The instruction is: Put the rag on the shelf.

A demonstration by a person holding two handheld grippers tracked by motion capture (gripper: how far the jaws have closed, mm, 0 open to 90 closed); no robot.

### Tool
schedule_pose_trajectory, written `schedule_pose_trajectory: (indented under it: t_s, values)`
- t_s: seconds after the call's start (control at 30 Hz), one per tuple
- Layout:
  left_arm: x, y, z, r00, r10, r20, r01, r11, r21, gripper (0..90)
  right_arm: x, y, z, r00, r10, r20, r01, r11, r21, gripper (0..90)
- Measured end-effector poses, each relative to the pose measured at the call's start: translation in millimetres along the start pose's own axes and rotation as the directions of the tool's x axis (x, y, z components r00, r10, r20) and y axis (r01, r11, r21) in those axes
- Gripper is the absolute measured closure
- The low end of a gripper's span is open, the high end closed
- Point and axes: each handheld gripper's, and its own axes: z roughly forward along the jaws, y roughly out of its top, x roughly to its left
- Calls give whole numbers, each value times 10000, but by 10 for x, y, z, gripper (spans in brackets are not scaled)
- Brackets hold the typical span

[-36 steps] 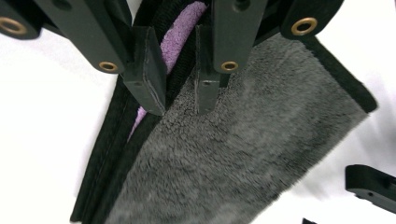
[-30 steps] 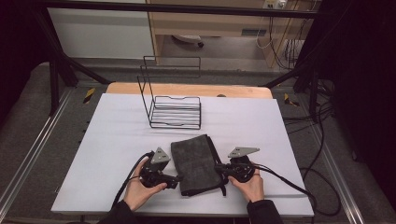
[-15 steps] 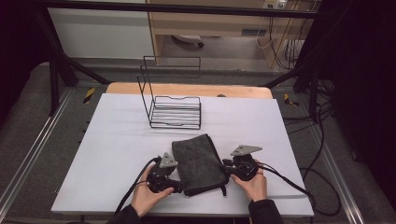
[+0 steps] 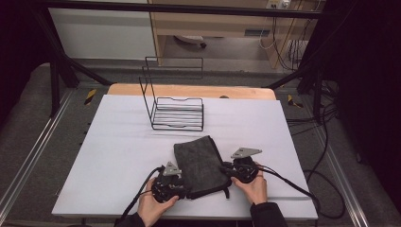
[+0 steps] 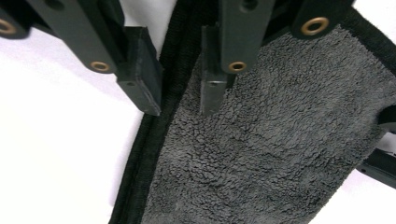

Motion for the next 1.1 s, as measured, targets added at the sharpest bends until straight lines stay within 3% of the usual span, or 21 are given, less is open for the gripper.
schedule_pose_trajectory:
  t_s: [0.2, 0.33, 0.43, 0.5, 0.57, 0.6, 0.67, 1.0, 1.1]
  values:
    - [-57, 2, 27, 9999, -113, -68, 113, 9999, 31, 672, 5, -3, 9, 9999, 73, -128, -73, 10000, 18, 769]
    - [-87, 10, 29, 9998, 152, -153, -151, 9999, 37, 792, 12, -1, 5, 10000, 11, -53, -11, 10000, -14, 805]
    - [-96, 28, 24, 9990, 422, -175, -420, 9991, 117, 817, 13, -1, 1, 10000, 18, -34, -18, 10000, -34, 803]
    - [-62, 41, 14, 9994, 350, 28, -351, 9992, 204, 834, 19, -1, -11, 10000, -18, -41, 18, 10000, -74, 794]
    - [-16, 55, -3, 9993, 249, 288, -257, 9992, 292, 842, 22, 1, -27, 10000, -88, 14, 88, 9998, -152, 760]
    - [4, 61, -15, 9990, 250, 382, -262, 9991, 322, 845, 29, 1, -42, 9999, -119, 105, 122, 9996, -272, 678]
    - [39, 68, -49, 9984, 329, 469, -349, 9985, 430, 846, 33, -1, -45, 9998, -142, 114, 145, 9994, -300, 662]
    - [225, 14, -272, 9969, 615, 483, -649, 9952, 732, 849, 98, -1, -27, 9978, 76, -654, -129, 9966, -819, 465]
    - [271, -4, -309, 9963, 698, 504, -734, 9947, 720, 848, 102, -2, -27, 9974, 155, -699, -217, 9958, -891, 401]
